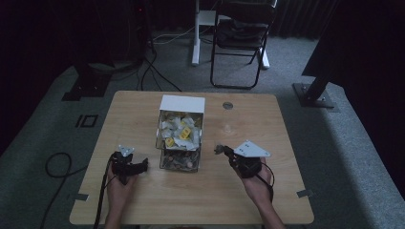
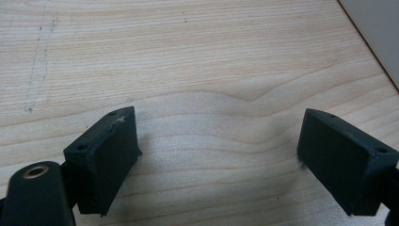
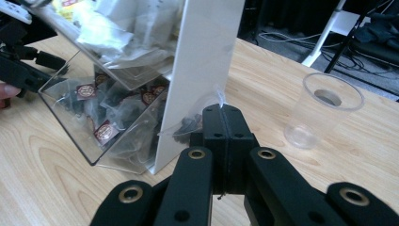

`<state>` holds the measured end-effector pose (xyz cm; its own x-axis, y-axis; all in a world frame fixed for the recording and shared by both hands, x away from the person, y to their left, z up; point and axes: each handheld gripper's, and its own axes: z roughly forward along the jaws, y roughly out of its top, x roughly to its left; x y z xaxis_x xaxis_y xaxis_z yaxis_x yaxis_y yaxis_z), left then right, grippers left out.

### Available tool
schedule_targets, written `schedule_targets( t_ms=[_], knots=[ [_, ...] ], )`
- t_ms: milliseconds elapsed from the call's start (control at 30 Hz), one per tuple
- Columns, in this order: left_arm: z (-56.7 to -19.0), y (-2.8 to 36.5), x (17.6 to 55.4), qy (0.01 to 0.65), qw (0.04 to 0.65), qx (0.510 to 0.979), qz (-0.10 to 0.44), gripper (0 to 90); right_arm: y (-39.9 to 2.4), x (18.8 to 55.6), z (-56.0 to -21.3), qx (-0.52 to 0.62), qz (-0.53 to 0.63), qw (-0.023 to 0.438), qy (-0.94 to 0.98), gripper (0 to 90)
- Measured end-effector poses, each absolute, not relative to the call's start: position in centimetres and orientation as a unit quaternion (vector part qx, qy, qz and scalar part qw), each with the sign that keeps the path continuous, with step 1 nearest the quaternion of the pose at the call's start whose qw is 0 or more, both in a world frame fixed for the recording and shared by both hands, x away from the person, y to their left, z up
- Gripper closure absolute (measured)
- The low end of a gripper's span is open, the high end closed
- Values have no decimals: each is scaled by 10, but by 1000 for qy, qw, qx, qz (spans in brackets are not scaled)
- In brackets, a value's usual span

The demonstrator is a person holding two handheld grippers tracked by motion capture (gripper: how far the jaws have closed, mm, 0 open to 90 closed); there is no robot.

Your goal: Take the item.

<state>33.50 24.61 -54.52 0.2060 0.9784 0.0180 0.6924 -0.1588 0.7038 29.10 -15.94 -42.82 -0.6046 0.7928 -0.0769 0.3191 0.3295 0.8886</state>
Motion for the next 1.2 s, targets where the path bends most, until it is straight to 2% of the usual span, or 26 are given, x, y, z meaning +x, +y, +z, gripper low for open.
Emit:
schedule_targets(
  t_ms=[1200],
  knots=[
    [-545, 246, 335, 580, 291, 720, 246, 137, -175, 323, -418, 395, 464, 273, 744, 900]
  ],
)
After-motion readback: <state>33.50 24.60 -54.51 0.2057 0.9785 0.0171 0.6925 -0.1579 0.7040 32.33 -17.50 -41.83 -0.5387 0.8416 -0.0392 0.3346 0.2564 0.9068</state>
